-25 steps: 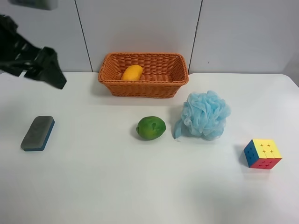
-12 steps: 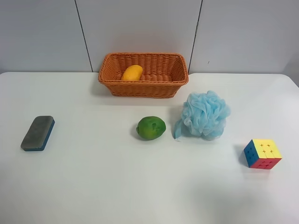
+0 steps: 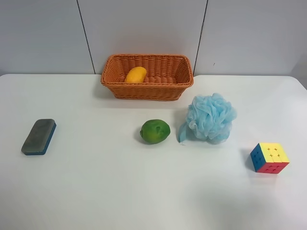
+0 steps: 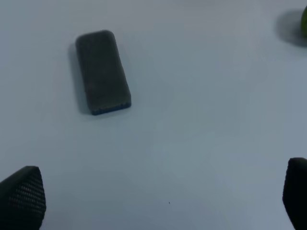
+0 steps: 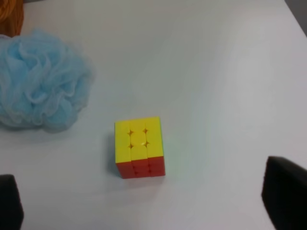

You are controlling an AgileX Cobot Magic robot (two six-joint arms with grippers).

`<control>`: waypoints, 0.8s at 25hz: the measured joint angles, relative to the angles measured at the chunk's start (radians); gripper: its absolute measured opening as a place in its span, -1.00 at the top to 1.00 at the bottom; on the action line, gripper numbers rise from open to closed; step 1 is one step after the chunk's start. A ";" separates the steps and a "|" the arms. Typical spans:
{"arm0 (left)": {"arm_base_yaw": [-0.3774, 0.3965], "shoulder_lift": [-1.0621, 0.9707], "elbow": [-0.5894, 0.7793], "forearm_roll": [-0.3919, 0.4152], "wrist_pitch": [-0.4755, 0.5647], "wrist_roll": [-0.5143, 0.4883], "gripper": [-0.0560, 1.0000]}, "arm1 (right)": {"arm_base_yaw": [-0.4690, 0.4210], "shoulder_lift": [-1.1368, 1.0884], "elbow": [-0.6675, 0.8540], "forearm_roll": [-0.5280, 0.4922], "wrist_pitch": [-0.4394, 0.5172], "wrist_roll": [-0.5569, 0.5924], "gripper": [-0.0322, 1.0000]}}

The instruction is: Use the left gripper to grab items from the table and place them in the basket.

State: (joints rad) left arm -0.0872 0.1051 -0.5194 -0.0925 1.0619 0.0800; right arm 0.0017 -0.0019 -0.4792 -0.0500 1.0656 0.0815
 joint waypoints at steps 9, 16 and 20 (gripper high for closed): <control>0.047 -0.111 0.000 -0.008 0.004 0.021 -0.99 | 0.000 0.000 0.000 0.000 0.000 0.000 -0.98; 0.047 -0.111 0.000 -0.009 0.004 0.023 -0.99 | 0.000 0.000 0.000 0.000 0.000 0.000 -0.98; 0.047 -0.111 0.000 -0.009 0.004 0.023 -0.99 | 0.000 0.000 0.000 0.000 0.000 0.000 -0.98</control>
State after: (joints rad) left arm -0.0403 -0.0054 -0.5194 -0.1011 1.0655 0.1026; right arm 0.0017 -0.0019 -0.4792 -0.0500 1.0656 0.0815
